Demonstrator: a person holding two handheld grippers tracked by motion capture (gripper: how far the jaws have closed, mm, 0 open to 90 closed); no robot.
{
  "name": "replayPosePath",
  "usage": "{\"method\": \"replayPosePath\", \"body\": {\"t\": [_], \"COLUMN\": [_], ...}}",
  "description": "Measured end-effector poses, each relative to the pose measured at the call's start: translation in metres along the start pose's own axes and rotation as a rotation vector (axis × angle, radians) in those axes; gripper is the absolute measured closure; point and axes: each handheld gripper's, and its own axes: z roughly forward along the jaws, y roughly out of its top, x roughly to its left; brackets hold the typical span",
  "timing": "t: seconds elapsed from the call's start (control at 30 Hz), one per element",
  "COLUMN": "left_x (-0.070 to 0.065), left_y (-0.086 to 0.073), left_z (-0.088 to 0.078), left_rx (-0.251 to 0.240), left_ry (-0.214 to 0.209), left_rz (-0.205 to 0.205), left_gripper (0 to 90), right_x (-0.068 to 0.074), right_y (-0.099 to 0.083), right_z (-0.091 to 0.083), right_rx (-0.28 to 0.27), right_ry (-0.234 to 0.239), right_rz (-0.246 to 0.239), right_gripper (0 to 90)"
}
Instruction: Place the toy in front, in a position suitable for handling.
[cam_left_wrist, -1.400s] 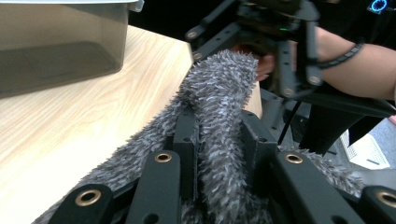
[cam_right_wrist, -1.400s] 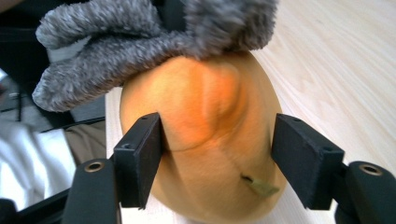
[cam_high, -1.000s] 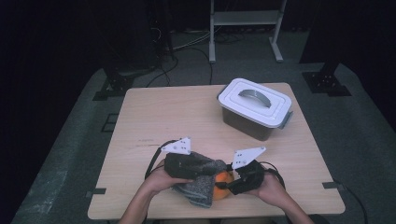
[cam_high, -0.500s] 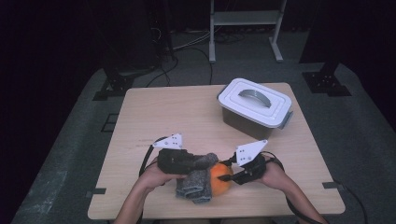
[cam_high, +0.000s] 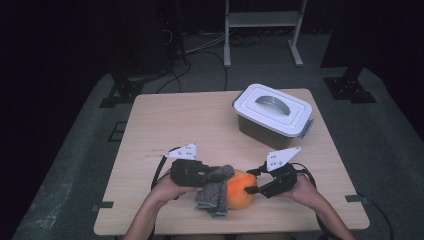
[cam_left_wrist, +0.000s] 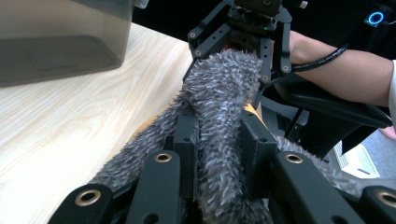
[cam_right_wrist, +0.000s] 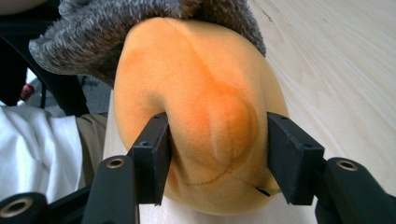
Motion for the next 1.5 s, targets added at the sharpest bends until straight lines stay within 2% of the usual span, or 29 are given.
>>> {"method": "replayPosePath", "body": {"t": [0.07,0.2,0.37,0.57,0.7,0.83,0.93,1.07,1.2,1.33,1.43,1.5], "left_x": [-0.003,-0.010,-0.010,-0.004,0.004,0.008,0.009,0.010,0.009,0.002,-0.003,-0.003], "left_y": [0.003,0.009,0.008,0.002,-0.004,-0.007,-0.010,-0.011,-0.010,-0.003,0.002,0.001], "left_z": [0.001,0.004,0.005,-0.006,-0.017,-0.028,-0.035,-0.030,-0.023,-0.016,-0.008,-0.009], "left_rx": [0.000,-0.001,0.015,0.032,0.025,0.015,0.007,0.009,0.001,-0.003,0.019,0.017], "left_ry": [-0.010,-0.032,-0.019,0.017,0.008,-0.010,-0.023,-0.032,-0.050,-0.065,-0.064,-0.060], "left_rz": [0.012,0.037,0.051,0.055,0.026,0.020,0.008,0.012,0.011,0.035,0.062,0.062], "left_gripper": [71.1,71.1,71.2,71.1,71.2,71.2,71.2,71.2,71.2,71.2,71.1,71.2], "right_x": [0.002,0.012,0.017,0.013,0.010,0.007,0.002,0.002,0.008,0.014,0.020,0.021], "right_y": [0.000,0.011,0.018,0.013,0.008,0.007,0.004,0.005,0.007,0.011,0.016,0.018], "right_z": [0.004,0.013,0.020,0.015,0.011,0.008,0.005,0.005,0.009,0.015,0.022,0.022], "right_rx": [-0.006,0.001,0.008,-0.008,-0.021,-0.027,-0.040,-0.042,-0.031,-0.026,-0.015,-0.004], "right_ry": [0.008,-0.018,-0.041,-0.041,-0.047,-0.061,-0.072,-0.076,-0.080,-0.074,-0.069,-0.075], "right_rz": [0.008,-0.024,-0.062,-0.046,-0.026,-0.013,0.017,0.017,-0.012,-0.032,-0.065,-0.079], "right_gripper": [46.2,48.0,49.6,51.9,52.0,52.0,52.0,52.4,53.2,53.5,53.5,53.6]}}
